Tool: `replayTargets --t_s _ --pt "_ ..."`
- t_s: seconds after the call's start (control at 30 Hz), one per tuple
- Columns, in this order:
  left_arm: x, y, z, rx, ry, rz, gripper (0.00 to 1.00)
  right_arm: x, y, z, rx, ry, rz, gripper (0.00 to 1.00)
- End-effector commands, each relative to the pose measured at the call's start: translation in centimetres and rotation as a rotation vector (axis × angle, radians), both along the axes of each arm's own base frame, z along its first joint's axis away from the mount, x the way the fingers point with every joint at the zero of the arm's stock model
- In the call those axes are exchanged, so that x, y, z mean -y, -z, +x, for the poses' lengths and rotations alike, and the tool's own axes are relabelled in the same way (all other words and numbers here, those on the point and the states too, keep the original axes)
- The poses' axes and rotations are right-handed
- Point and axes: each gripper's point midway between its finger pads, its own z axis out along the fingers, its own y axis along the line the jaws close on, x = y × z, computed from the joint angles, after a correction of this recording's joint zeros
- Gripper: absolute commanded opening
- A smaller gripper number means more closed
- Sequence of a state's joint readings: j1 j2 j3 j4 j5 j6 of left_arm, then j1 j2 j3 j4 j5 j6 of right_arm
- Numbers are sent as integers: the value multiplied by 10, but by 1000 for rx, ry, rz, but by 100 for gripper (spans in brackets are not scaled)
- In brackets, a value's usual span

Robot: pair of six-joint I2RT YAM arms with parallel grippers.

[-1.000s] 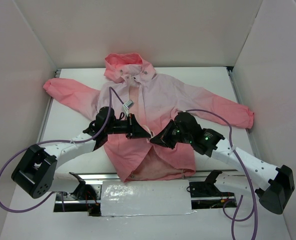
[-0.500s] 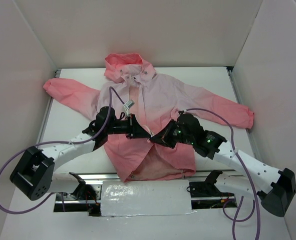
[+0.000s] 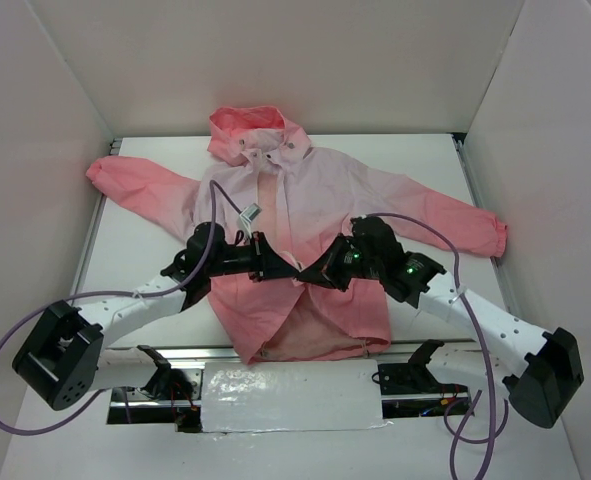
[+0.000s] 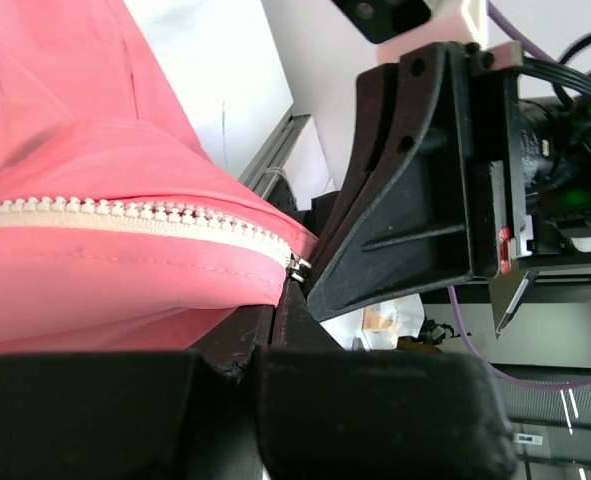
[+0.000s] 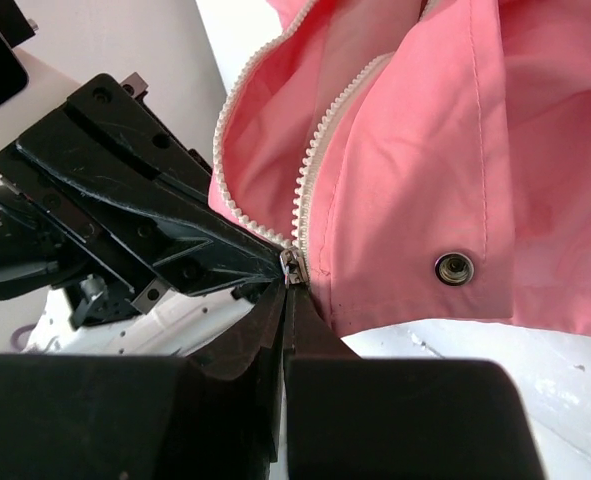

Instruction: Zip up the jacket

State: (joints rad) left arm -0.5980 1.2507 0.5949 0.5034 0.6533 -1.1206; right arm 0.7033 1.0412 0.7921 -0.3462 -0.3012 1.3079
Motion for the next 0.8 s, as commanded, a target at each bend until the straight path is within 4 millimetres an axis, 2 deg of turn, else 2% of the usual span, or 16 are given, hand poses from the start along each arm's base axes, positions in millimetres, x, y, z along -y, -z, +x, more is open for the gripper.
replayTargets --t_s 0.0,0.03,0.07,0.13,0.3,0.4,0.47,0.63,0.77 --pt "3 -29 -25 63 85 -99 0 4 -9 20 59 47 31 0" --pt "3 -30 -26 64 87 -98 0 3 -6 16 60 28 46 0" --pt "4 -28 -27 58 92 -98 0 -4 -20 20 117 6 112 0" --pt "6 -30 -29 53 103 -114 0 -10 -27 17 134 -57 184 0" --pt "6 -33 -33 52 102 -152 0 -7 -22 20 153 -84 123 0" --pt "4 -33 -32 58 80 -139 0 -1 -48 15 315 -83 221 0" --pt "3 -34 -32 65 68 -141 0 0 -54 12 340 -92 236 0" --pt "4 -39 -31 70 67 -163 15 -2 -65 -3 369 -155 299 0" --pt "7 -46 -29 93 73 -183 34 1 -57 -6 354 -156 269 0"
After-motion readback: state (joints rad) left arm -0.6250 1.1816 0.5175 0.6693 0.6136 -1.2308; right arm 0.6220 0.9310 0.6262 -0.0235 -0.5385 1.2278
